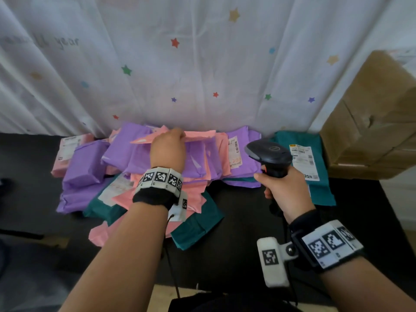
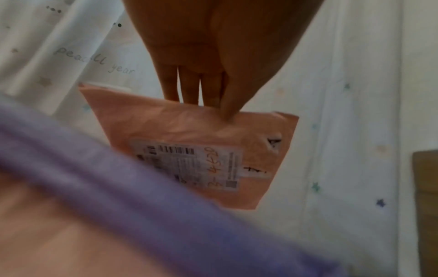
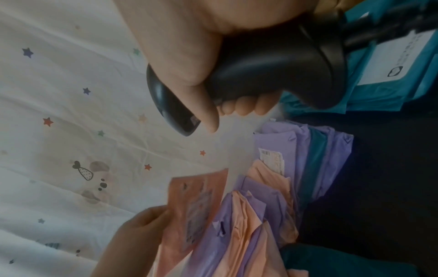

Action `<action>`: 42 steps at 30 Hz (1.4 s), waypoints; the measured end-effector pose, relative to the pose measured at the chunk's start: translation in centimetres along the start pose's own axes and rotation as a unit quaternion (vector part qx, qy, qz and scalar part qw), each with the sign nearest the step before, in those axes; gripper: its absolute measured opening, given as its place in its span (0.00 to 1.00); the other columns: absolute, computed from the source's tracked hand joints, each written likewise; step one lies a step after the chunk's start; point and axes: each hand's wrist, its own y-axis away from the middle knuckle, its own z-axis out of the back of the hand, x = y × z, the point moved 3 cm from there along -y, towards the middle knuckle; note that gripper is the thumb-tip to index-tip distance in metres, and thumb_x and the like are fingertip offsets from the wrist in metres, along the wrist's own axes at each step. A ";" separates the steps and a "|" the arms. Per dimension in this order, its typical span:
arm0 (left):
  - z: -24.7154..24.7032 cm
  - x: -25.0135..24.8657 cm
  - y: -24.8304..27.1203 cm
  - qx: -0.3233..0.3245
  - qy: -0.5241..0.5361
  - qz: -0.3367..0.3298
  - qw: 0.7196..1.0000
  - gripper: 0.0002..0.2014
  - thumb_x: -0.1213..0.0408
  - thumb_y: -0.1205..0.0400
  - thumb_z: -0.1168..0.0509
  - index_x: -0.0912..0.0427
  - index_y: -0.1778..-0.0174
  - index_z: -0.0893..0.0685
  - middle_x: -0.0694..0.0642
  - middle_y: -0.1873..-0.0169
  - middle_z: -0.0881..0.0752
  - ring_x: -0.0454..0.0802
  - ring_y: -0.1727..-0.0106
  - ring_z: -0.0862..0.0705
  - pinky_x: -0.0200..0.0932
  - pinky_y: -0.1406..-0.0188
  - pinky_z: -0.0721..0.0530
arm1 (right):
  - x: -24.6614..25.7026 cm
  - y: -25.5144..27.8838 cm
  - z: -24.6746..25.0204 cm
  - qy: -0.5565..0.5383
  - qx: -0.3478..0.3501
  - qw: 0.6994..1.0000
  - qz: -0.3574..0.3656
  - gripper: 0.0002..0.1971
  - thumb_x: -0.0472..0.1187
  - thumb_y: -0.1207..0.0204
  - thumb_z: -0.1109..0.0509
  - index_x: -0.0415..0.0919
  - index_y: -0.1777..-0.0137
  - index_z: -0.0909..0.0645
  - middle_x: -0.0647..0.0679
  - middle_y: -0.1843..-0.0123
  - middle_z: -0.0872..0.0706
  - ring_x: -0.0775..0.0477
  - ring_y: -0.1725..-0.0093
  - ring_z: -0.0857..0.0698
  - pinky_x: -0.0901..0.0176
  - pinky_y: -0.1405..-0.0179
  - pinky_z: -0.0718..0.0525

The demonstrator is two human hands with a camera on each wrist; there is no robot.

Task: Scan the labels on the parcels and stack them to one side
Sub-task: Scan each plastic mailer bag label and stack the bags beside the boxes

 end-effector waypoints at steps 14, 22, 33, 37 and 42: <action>1.0 -10.7 -0.6 0.054 0.314 0.011 0.948 0.11 0.62 0.16 0.41 0.54 0.43 0.15 0.46 0.57 0.15 0.44 0.58 0.19 0.35 0.62 0.27 | 3.1 -0.4 7.8 -0.051 -0.146 0.986 0.068 0.08 0.38 0.31 0.20 0.48 0.57 0.16 0.49 0.61 0.09 0.54 0.60 0.10 0.49 0.57 0.14; -2.4 -17.0 3.1 0.217 0.227 -0.163 0.935 0.07 0.62 0.17 0.37 0.53 0.48 0.14 0.47 0.58 0.14 0.46 0.55 0.18 0.38 0.55 0.25 | 4.3 -0.7 10.3 0.034 -0.095 0.989 0.110 0.08 0.36 0.28 0.22 0.45 0.58 0.19 0.51 0.66 0.15 0.58 0.63 0.16 0.59 0.56 0.19; -9.1 -16.4 7.2 0.221 0.209 0.053 0.951 0.09 0.66 0.16 0.42 0.65 0.45 0.20 0.63 0.48 0.16 0.61 0.45 0.17 0.52 0.43 0.21 | 0.2 -1.9 13.4 -0.128 -0.288 0.948 0.044 0.12 0.34 0.32 0.23 0.51 0.54 0.17 0.63 0.63 0.14 0.78 0.67 0.17 0.81 0.75 0.25; -12.2 -17.7 10.1 0.426 0.268 0.085 0.860 0.22 0.53 0.11 0.50 0.66 0.39 0.19 0.68 0.38 0.17 0.65 0.36 0.19 0.56 0.32 0.23 | 0.3 -1.9 13.7 -0.177 -0.290 0.940 0.030 0.13 0.36 0.32 0.22 0.52 0.50 0.16 0.62 0.60 0.12 0.74 0.64 0.14 0.79 0.74 0.22; -12.9 -19.3 9.9 0.470 0.477 0.178 0.721 0.11 0.57 0.11 0.48 0.55 0.40 0.24 0.58 0.46 0.17 0.50 0.48 0.17 0.42 0.50 0.23 | -0.1 -1.4 13.9 -0.216 -0.279 0.935 0.027 0.12 0.34 0.34 0.21 0.50 0.55 0.16 0.61 0.65 0.10 0.67 0.66 0.11 0.75 0.77 0.20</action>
